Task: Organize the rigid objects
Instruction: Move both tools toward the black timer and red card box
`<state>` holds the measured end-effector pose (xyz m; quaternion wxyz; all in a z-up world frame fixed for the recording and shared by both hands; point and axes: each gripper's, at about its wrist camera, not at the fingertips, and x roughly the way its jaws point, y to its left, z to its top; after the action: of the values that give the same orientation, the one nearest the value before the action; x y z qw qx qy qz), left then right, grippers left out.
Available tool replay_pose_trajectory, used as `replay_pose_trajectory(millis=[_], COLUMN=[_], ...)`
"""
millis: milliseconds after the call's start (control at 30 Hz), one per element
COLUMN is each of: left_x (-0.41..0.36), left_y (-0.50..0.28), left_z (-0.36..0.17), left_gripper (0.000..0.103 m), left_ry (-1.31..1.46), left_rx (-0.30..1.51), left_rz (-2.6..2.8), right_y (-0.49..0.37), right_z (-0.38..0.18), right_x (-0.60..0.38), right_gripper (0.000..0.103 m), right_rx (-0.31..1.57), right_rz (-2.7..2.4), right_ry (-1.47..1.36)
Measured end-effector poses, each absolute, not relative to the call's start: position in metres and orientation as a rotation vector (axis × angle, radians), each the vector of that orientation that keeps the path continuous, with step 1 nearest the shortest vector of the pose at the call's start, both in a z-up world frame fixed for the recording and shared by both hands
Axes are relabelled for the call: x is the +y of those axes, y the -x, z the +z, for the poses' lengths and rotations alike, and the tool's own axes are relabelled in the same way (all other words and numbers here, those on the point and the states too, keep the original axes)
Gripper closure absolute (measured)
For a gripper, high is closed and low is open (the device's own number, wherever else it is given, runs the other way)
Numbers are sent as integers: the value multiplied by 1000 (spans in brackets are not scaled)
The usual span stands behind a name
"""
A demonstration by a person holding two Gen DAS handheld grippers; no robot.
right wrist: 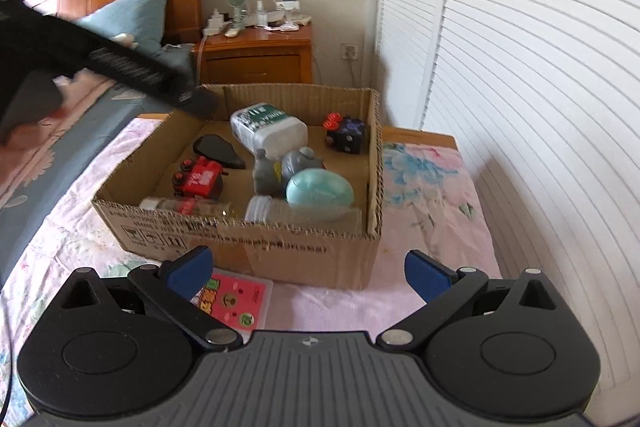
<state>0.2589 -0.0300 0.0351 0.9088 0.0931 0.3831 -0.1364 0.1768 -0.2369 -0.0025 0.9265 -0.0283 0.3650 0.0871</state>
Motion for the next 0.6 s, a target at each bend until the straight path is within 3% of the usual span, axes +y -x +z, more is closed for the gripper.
replay_pose_trajectory(millis=[600], left_x=[1], left_y=[-146], left_z=[-4], left_gripper=[4], left_ry=[-147], left_rx=[771], left_rz=[-116], right_y=[-163], right_z=[-28], right_x=[-216], right_gripper=[0], right_rx=[806], right_rz=[175], right_ry=[38])
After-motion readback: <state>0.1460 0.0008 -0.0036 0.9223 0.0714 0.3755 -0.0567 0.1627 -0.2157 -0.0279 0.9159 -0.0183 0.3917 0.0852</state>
